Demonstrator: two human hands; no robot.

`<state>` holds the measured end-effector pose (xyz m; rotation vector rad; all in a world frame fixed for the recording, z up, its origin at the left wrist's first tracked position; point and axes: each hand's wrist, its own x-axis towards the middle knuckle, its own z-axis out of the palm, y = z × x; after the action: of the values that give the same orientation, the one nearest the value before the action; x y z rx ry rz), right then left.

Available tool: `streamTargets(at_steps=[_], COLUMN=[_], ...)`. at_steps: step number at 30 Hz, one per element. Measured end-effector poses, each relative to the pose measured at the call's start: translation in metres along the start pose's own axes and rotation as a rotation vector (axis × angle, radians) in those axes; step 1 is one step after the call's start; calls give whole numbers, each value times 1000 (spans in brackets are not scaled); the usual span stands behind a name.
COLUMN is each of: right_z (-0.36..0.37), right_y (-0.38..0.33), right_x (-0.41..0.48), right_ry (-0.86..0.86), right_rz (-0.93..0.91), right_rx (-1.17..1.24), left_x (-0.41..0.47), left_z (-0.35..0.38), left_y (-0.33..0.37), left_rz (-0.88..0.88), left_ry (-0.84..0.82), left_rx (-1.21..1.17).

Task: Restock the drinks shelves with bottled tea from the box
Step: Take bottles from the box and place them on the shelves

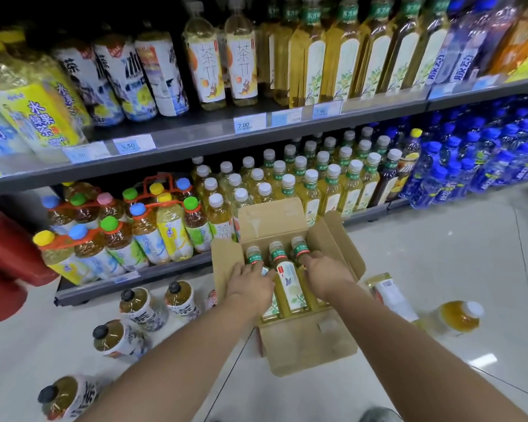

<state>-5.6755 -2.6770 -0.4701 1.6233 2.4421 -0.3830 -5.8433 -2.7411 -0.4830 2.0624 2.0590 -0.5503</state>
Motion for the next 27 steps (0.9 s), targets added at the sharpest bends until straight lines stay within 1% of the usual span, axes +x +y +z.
streamTargets(at_steps=[4, 7, 11, 16, 23, 27], right_z=[-16, -26, -38, -40, -49, -37], right_y=[4, 3, -5, -29, -47, -49], right_x=[-11, -26, -27, -18, 4, 25], right_ry=[-12, -32, -38, -75, -194, -221], right_rz=[11, 23, 29, 16, 79, 26], right_rx=[51, 72, 113, 154, 103, 75], left_x=[-4, -12, -22, -32, -28, -14], left_z=[-25, -45, -51, -32, -41, -37], left_y=[3, 6, -2, -18, -38, -39], left_rz=[-15, -21, -22, 2, 21, 13], left_ry=[-74, -125, -93, -81, -85, -68], left_rx=[10, -45, -100, -56, -42, -85])
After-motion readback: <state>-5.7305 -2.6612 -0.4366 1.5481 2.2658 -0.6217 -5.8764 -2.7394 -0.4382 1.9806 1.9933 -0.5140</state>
